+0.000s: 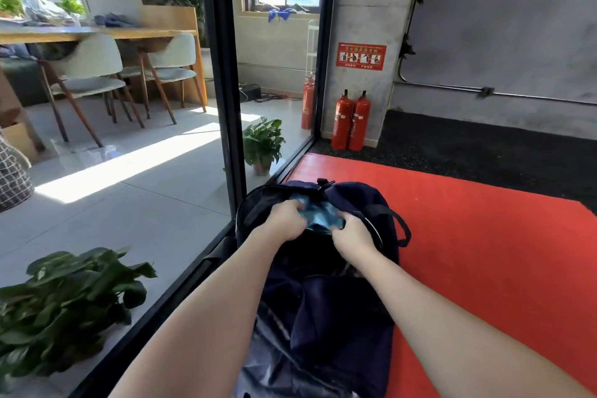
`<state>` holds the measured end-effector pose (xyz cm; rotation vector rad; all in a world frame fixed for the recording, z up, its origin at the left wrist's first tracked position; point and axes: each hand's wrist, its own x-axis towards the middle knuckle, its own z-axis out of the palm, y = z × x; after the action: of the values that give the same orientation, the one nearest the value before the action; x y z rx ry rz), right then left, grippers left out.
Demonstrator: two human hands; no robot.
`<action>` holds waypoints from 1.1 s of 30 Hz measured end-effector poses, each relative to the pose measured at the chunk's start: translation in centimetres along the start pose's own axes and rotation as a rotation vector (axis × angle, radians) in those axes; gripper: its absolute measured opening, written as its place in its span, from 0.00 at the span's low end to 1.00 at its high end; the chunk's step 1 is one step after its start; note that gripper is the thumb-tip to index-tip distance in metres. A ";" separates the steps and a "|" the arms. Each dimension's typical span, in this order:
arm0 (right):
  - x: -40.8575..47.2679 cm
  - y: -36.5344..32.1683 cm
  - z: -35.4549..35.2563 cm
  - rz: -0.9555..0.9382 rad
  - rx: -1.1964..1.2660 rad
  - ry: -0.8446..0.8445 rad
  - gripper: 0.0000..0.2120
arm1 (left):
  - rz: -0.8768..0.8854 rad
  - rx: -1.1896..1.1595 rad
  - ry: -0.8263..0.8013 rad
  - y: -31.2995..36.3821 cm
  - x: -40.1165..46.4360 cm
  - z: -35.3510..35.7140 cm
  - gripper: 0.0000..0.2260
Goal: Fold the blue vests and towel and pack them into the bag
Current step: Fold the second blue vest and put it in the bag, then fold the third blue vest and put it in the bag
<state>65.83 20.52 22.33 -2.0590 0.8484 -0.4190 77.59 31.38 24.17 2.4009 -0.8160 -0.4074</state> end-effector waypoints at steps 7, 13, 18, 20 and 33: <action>-0.3 0.1 -1.0 -0.079 -0.186 -0.191 0.14 | -0.021 0.203 -0.012 -1.1 0.9 1.5 0.20; -3.5 -0.9 -4.4 -0.080 -0.079 -0.192 0.21 | 0.080 0.173 0.181 2.1 -2.4 -0.1 0.16; -8.0 0.6 -11.4 -0.057 0.146 -0.101 0.13 | 0.253 0.058 0.247 9.7 -8.1 0.4 0.15; -10.3 2.1 -15.6 -0.043 0.126 -0.044 0.12 | 0.329 0.049 0.226 13.4 -10.5 1.7 0.15; -34.6 19.5 -42.9 0.220 0.020 0.430 0.04 | 0.783 0.053 -0.076 38.9 -30.9 20.5 0.16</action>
<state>8.87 11.63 31.95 -1.8567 1.3053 -0.7585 26.84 16.96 34.29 1.9081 -1.7065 -0.1554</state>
